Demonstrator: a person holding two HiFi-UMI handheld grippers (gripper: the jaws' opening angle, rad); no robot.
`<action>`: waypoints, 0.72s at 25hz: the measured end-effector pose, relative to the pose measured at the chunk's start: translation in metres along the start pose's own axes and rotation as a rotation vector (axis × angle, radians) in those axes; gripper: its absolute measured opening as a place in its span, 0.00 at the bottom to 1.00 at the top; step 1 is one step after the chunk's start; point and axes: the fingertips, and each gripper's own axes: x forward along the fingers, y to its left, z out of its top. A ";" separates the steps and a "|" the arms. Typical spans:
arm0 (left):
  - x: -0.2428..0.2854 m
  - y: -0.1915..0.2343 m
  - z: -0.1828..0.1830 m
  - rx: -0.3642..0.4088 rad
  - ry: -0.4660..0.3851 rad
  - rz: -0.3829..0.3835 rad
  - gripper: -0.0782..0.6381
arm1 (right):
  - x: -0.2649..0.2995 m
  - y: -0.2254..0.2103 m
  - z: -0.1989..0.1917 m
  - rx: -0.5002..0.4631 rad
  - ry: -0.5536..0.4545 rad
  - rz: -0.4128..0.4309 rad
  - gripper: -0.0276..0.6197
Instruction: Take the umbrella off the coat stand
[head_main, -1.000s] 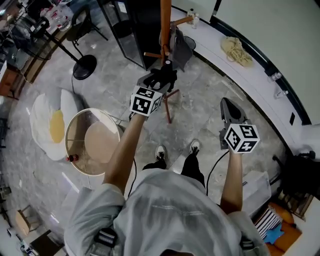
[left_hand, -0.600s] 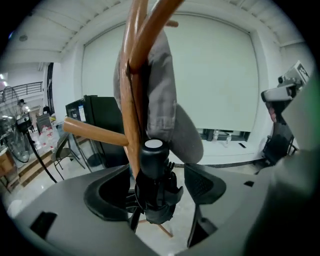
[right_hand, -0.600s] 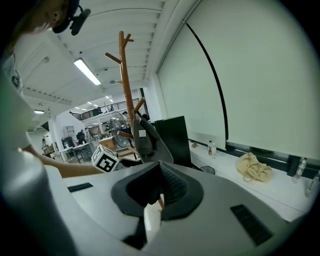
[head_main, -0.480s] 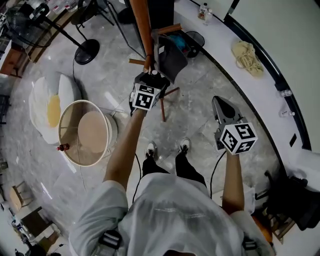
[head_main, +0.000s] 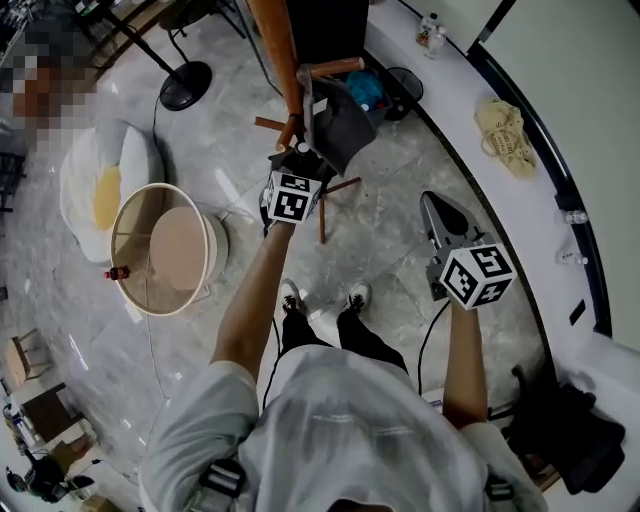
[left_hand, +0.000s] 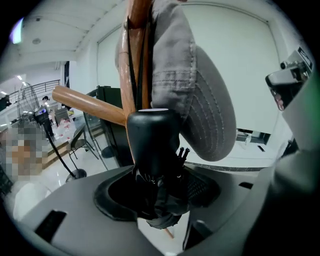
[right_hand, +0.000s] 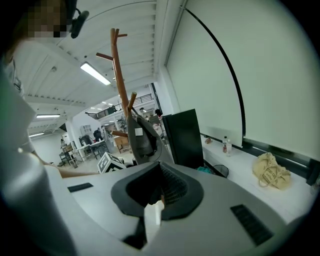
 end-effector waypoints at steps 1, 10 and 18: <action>-0.003 0.001 0.003 0.009 -0.012 0.007 0.46 | 0.001 0.000 0.003 -0.001 -0.005 0.004 0.08; -0.071 0.002 0.037 0.071 -0.116 0.015 0.44 | 0.008 0.024 0.032 -0.044 -0.057 0.010 0.08; -0.152 -0.008 0.066 0.163 -0.212 -0.037 0.44 | 0.008 0.066 0.062 -0.093 -0.152 -0.003 0.08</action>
